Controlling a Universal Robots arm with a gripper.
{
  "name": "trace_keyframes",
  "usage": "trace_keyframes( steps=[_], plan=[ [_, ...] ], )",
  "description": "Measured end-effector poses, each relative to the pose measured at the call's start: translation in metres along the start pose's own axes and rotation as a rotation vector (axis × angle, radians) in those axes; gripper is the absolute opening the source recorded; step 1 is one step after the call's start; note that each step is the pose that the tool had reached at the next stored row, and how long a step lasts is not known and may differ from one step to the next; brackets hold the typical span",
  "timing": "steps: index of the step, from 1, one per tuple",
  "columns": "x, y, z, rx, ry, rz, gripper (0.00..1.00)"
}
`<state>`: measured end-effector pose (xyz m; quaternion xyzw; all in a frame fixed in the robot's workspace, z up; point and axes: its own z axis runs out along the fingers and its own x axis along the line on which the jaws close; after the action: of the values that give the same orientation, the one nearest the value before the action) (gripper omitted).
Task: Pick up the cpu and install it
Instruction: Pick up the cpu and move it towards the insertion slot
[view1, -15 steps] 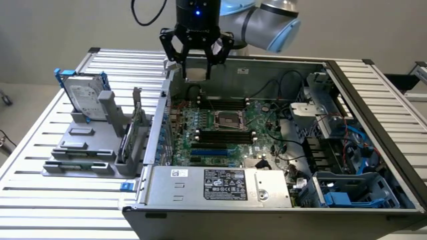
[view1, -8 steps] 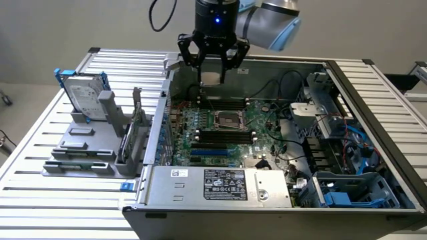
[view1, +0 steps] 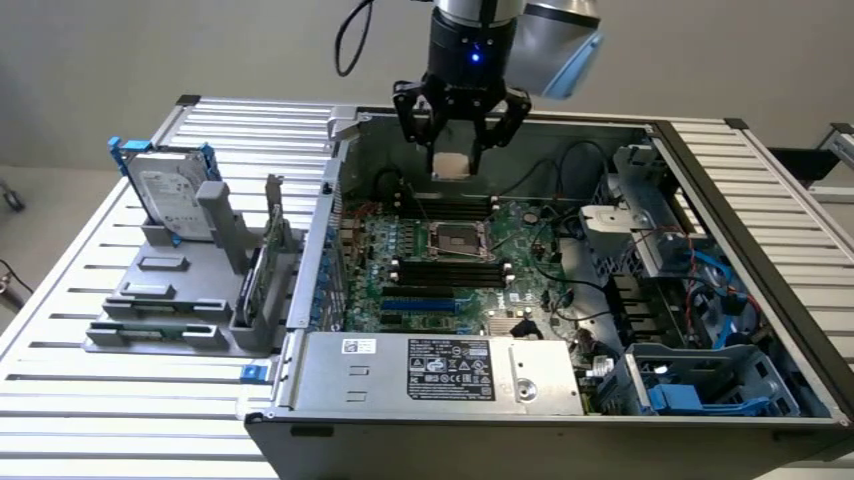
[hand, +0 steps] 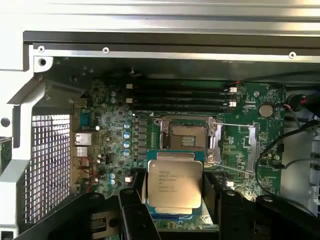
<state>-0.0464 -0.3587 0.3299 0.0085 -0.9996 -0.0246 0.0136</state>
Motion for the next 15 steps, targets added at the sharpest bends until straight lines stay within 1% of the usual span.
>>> trace_keyframes(
  steps=[3,15],
  plan=[
    [-0.005,-0.0002,0.0052,0.0001,0.0001,0.0,0.55],
    [-0.014,-0.0015,0.0268,0.0001,0.0001,-0.002,0.55]
  ],
)
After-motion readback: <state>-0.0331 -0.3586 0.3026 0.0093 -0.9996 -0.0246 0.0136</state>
